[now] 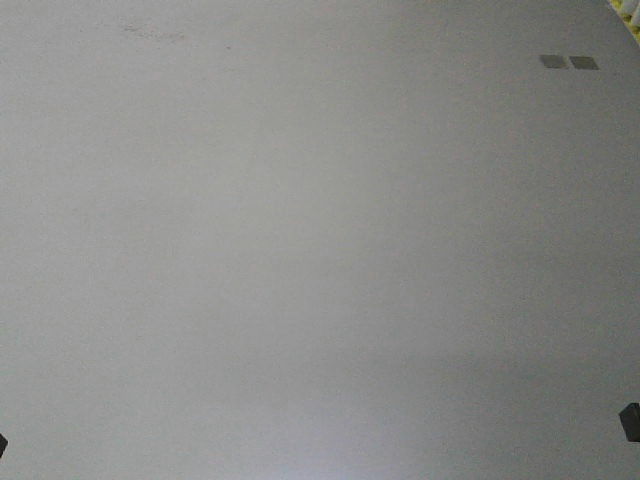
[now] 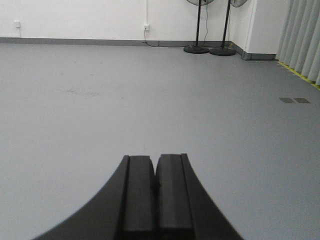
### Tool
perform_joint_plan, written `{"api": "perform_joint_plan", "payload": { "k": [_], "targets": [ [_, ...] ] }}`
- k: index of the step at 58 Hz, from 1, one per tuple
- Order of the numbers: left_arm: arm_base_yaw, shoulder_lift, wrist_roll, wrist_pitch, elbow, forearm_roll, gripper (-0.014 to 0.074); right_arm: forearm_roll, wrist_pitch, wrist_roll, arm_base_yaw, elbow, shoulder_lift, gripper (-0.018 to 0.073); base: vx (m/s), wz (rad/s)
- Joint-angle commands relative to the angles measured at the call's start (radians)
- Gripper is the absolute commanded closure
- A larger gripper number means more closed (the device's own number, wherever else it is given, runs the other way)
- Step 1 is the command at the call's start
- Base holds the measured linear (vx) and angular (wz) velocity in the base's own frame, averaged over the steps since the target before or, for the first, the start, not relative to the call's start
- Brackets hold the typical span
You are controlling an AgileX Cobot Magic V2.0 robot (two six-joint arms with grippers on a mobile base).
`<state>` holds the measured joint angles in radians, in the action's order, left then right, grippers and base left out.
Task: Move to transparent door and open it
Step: 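Drive the base forward across the grey floor toward the glass door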
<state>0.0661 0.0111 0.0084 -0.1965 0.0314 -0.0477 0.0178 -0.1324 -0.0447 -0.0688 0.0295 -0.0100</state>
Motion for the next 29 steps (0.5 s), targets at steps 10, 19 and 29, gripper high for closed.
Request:
{"api": "perform_joint_plan", "payload": {
  "k": [10, 19, 29],
  "targets": [
    [-0.001, 0.015, -0.008, 0.081, 0.015, -0.003, 0.0599, 0.003, 0.084, 0.000, -0.004, 0.004, -0.015, 0.0568, 0.26, 0.12],
    [-0.001, 0.015, -0.008, 0.081, 0.015, -0.003, 0.0599, 0.003, 0.084, 0.000, -0.004, 0.004, -0.015, 0.0568, 0.29, 0.10],
    [-0.001, 0.015, -0.008, 0.081, 0.015, -0.003, 0.0599, 0.003, 0.084, 0.000, -0.004, 0.004, -0.015, 0.0568, 0.32, 0.16]
  ]
}}
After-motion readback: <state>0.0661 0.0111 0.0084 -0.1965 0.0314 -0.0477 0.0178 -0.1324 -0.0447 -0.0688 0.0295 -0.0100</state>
